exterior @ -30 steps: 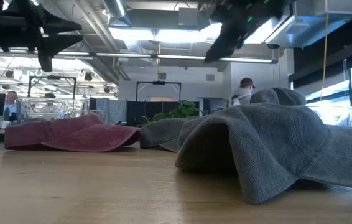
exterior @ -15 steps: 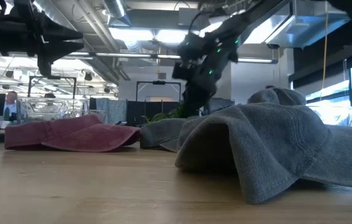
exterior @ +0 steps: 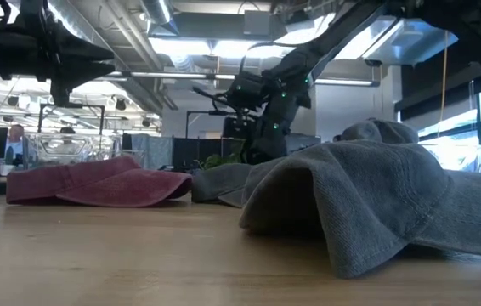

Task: Pick & Place hat
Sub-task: Put the gray cap into the right transparent bin

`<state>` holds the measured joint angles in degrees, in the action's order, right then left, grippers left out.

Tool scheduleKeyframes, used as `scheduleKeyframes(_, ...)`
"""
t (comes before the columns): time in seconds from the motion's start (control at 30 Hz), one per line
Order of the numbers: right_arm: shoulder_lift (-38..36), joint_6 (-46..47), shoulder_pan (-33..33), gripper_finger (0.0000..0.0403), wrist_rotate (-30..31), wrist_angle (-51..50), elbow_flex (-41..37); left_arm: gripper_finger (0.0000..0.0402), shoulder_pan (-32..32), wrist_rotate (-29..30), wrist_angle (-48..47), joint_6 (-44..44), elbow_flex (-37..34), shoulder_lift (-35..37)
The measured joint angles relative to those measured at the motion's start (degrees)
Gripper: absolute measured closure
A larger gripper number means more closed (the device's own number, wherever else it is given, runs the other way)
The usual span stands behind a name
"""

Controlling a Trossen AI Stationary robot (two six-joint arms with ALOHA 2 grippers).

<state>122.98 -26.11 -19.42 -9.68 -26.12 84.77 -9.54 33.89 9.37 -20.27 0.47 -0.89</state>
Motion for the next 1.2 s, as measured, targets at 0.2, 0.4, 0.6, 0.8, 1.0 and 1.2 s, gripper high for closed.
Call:
scheduleKeyframes(0.2,-0.1,0.3,0.0,0.0269,2.3,-1.6,-0.4,0.0283,0.0,0.1,-0.5,0.0,0.0,0.0)
scheduleKeyframes(0.4,-0.2,0.3,0.0,0.0343,2.4,-1.9,-0.6,0.0283,0.0,0.5,-0.6,0.0,0.0,0.0)
scheduleKeyframes(0.6,-0.2,0.5,0.1,0.0359,2.6,-3.0,-0.3,0.0282,0.0,3.1,-0.6,0.0,0.0,0.0)
scheduleKeyframes(0.8,-3.5,0.5,0.6,0.0359,4.3,-9.7,1.0,0.0284,0.0,3.1,-0.6,0.0,0.0,0.0)
scheduleKeyframes(1.0,-11.9,3.5,1.7,0.0359,5.1,-15.3,1.3,0.0285,0.0,3.2,-0.6,0.0,0.0,0.0)
scheduleKeyframes(1.2,-24.6,10.0,1.9,0.0359,9.9,-20.6,1.3,0.0285,0.0,3.2,-0.6,0.0,0.0,0.0)
